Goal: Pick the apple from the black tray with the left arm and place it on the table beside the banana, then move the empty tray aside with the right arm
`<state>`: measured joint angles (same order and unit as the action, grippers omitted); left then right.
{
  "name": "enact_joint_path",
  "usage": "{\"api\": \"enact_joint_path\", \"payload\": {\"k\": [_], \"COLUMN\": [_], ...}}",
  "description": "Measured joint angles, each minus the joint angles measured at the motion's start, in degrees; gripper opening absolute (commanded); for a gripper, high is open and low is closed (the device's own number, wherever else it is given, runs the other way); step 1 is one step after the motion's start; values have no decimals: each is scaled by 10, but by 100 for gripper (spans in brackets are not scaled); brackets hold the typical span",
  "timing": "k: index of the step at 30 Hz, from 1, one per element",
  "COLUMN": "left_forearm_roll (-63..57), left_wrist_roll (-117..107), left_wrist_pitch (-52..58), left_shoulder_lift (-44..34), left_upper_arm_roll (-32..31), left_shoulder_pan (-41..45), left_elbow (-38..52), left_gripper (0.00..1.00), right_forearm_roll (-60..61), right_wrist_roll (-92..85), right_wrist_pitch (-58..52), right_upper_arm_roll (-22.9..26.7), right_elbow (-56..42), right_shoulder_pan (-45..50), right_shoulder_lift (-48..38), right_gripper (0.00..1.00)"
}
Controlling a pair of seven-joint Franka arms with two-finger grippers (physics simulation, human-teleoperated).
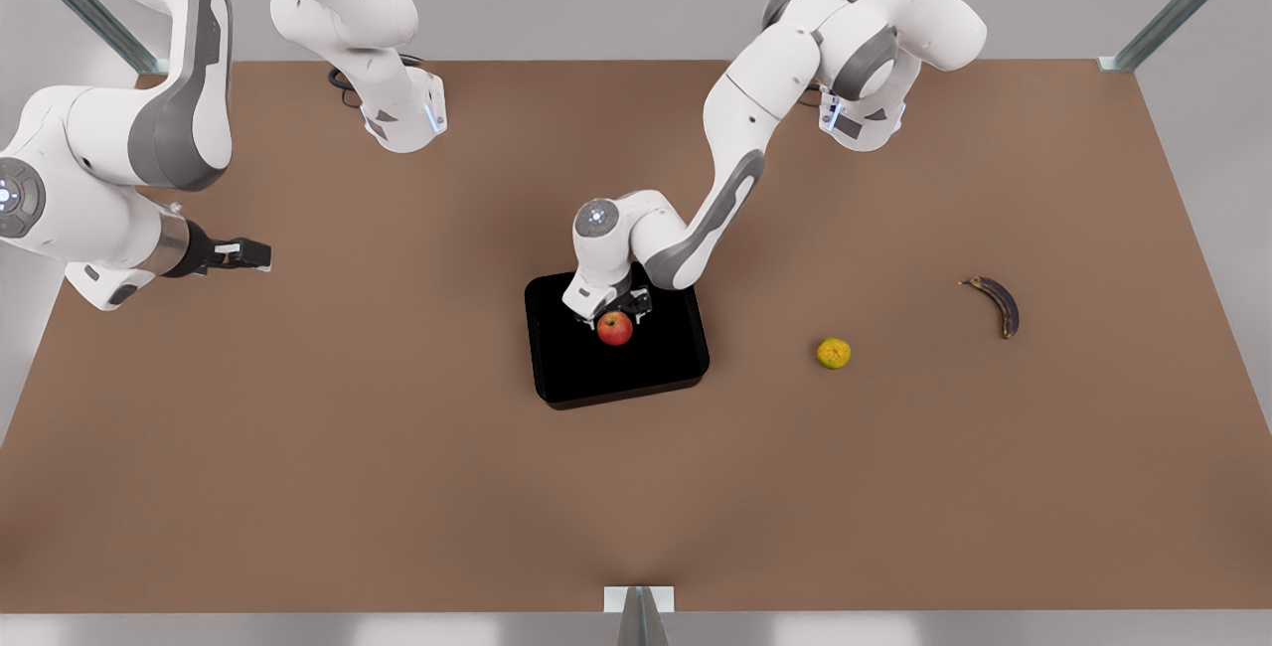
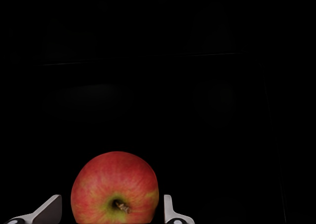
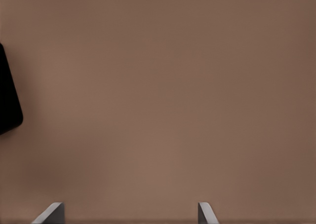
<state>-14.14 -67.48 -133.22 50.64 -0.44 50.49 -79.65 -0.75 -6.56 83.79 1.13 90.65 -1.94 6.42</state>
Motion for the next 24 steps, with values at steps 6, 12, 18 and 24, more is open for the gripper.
{"api": "enact_joint_path", "payload": {"k": [6,12,18,24], "left_forearm_roll": [-2,-3,-3,16], "left_wrist_roll": [-10,-17,-23,-14], "left_wrist_pitch": [-13,-24,-17,79], "left_shoulder_lift": [8,11,-6,-123], "left_upper_arm_roll": [3,5,5,5], "left_shoulder_pan": [-3,-6,-6,-26], "left_elbow": [0,3,2,-1], "left_gripper": [100,70,71,71], "right_forearm_roll": [0,0,0,0], "right_wrist_roll": [0,0,-1,-1], "right_wrist_pitch": [0,0,0,0], "right_upper_arm_roll": [0,0,0,0], "right_elbow": [0,0,0,0], "right_shoulder_pan": [0,0,0,0], "right_shoulder_lift": [0,0,0,0], "right_gripper": [100,100,100,100]}}
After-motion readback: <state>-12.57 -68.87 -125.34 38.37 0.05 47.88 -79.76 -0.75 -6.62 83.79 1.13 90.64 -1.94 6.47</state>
